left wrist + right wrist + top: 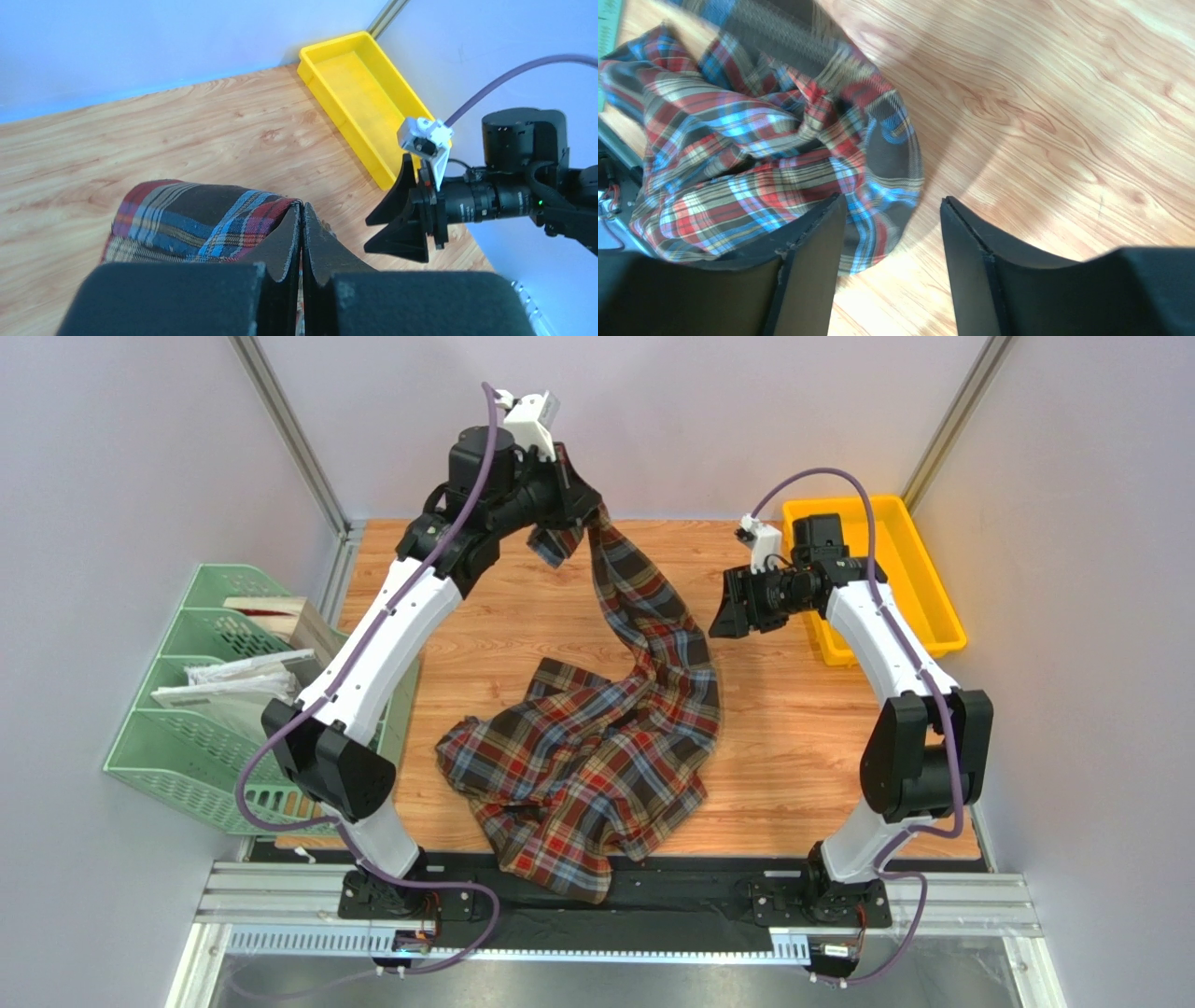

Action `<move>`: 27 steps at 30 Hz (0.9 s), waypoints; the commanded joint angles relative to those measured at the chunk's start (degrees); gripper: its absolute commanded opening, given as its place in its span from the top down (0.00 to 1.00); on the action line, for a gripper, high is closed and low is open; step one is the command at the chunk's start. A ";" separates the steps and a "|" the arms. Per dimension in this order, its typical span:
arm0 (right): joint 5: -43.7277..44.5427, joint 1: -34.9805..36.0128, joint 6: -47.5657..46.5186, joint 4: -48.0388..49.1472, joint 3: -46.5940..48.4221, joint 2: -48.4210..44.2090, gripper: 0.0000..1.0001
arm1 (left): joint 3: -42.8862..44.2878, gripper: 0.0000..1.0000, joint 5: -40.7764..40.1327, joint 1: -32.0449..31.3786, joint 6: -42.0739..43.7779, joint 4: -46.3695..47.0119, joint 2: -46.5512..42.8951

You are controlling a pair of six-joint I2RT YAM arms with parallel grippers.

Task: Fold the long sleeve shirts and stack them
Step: Flatten the shirt out

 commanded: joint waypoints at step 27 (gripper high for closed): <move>-5.83 6.54 -23.06 16.20 -5.95 0.56 0.42 | 8.32 1.00 1.42 -0.33 9.72 -14.56 -2.39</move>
